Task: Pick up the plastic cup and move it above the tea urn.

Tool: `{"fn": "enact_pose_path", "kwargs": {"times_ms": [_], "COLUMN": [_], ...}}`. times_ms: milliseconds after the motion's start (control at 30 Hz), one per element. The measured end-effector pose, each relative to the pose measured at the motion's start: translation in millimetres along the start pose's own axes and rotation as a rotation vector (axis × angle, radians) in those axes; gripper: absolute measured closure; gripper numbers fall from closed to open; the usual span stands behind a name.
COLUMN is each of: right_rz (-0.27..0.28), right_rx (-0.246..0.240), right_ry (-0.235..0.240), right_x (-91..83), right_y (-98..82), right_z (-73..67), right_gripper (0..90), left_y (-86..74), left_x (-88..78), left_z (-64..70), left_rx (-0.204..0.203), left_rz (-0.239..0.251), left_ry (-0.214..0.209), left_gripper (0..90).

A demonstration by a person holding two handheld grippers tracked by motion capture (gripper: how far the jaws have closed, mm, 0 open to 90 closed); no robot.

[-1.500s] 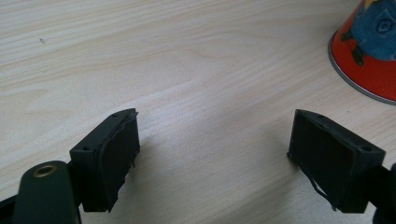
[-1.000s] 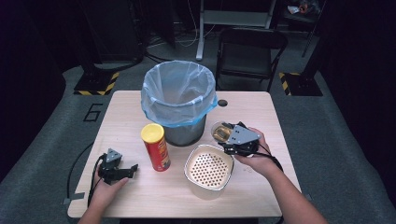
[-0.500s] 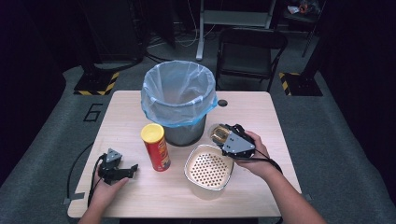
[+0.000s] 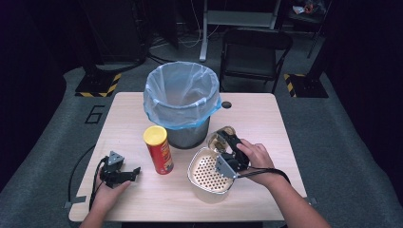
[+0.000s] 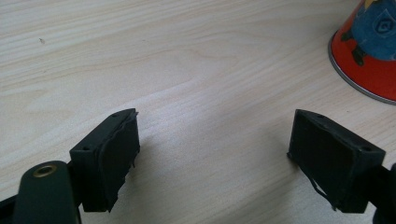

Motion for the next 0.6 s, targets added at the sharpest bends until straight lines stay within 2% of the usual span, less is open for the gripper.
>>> {"fn": "enact_pose_path", "kwargs": {"times_ms": [33,200,333,400,433,467,600], "right_rz": [-0.004,-0.019,-0.022,-0.027,-0.032,-0.031,-0.027], "right_rx": [-0.08,-0.269,-0.373,-0.391,-0.433,-0.454,-0.487], "right_ry": [-0.001,-0.026,-0.051,-0.047,-0.071,-0.084,-0.096], "right_x": [-0.6,-4.1,-5.8,-5.6,-6.4,-6.5,-7.8], "right_y": [3.1,9.4,12.5,12.5,13.4,14.0,17.0], "right_z": [-3.5,-8.7,-9.1,-10.5,-10.1,-10.0,-6.4], "right_gripper": [43.6,44.0,43.9,43.9,43.9,44.0,44.0], "left_y": [-0.2,-0.1,0.3,-0.2,0.2,-0.2,-0.2], "left_x": [-0.2,0.0,0.2,-0.1,0.2,-0.1,-0.2], "left_z": [0.2,0.1,-0.3,0.1,-0.3,0.2,0.2], "left_rx": [-0.001,-0.001,0.002,-0.001,0.002,-0.001,-0.001], "left_rz": [-0.002,0.0,0.002,-0.002,0.003,-0.002,-0.002], "left_ry": [-0.001,0.0,0.001,-0.001,0.001,-0.001,-0.001], "left_gripper": [15.8,15.8,15.8,15.8,15.8,15.8,15.8]}}
Point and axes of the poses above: each handheld gripper's, and its own axes: x roughly forward along the jaws, y roughly out of its top, z roughly to its right, the point moved 9 cm from there along x, roughly forward along the jaws, and after that the axes turned 5 degrees about z, right-handed, at the moved point
